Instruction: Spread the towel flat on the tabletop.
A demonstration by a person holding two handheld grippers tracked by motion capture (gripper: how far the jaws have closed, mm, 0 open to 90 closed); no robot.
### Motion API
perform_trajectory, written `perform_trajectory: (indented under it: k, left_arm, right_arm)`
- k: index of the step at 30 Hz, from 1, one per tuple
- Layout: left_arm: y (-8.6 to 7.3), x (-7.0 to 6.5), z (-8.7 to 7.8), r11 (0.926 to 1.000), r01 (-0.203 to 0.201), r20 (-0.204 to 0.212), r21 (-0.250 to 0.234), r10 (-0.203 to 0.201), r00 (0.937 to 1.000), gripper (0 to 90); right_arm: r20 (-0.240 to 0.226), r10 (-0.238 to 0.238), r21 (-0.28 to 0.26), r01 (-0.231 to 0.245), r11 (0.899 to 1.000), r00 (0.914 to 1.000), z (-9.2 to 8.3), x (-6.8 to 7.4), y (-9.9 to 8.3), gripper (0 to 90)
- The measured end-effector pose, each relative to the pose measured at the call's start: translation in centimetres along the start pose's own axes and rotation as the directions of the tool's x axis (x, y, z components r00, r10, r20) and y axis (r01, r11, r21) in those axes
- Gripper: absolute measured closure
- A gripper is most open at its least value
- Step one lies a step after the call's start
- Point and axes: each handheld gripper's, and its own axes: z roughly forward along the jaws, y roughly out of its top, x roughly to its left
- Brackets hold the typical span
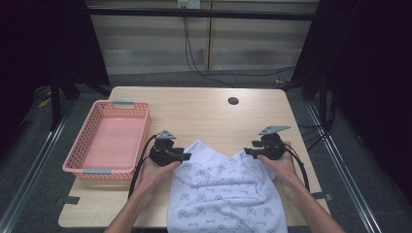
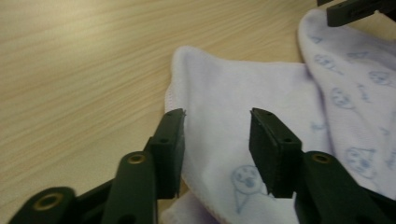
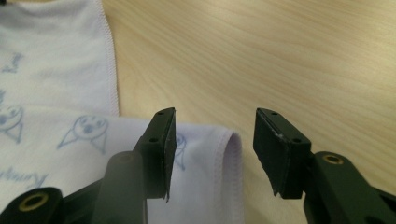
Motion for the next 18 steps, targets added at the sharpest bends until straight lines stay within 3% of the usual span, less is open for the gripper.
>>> perform_trajectory:
  k: [3,4,5,7,9,14,16,18]
  left_arm:
    - [-0.4,0.5,1.0,0.9989,0.01,-0.02,0.045,-0.009,0.9998,51.3]
    - [-0.4,0.5,1.1,0.9983,-0.003,-0.026,0.058,0.005,0.9997,53.2]
    - [-0.4,0.4,1.2,0.9985,-0.007,-0.035,0.055,0.009,0.9993,58.9]
    - [-0.4,0.5,1.0,0.9975,-0.031,-0.016,0.063,0.032,0.9993,79.0]
    - [-0.2,0.7,0.6,0.9995,0.0,0.005,0.032,0.0,1.0,86.5]
    - [1.9,0.8,-1.6,0.998,-0.002,0.004,-0.063,0.002,1.0,87.3]
    - [3.4,0.3,-2.7,0.9938,-0.029,-0.009,-0.107,0.028,0.9996,87.4]
    - [5.0,-0.3,-4.1,0.9846,-0.056,-0.032,-0.166,0.052,0.9981,87.4]
  right_arm:
    - [-0.004,0.024,0.013,-0.024,1.0,0.9997,0.9,-0.5,0.1,54.7]
    - [-0.018,0.037,0.027,-0.037,0.999,0.9991,1.2,-0.5,0.1,58.3]
    - [-0.016,0.033,0.041,-0.032,0.999,0.9993,1.4,-0.5,0.0,64.2]
    - [-0.035,0.024,0.039,-0.023,0.999,0.9991,1.4,-0.4,-0.1,77.9]
    - [-0.024,0.028,0.007,-0.028,1.0,0.9993,0.7,-0.4,0.2,83.0]
    - [-0.014,0.036,-0.085,-0.037,0.996,0.9993,-2.0,-1.4,2.2,84.5]
    - [0.0,0.042,-0.117,-0.042,0.992,0.9991,-3.3,-2.0,3.3,84.5]
    - [0.008,0.048,-0.168,-0.046,0.985,0.9988,-4.9,-2.5,4.4,84.4]
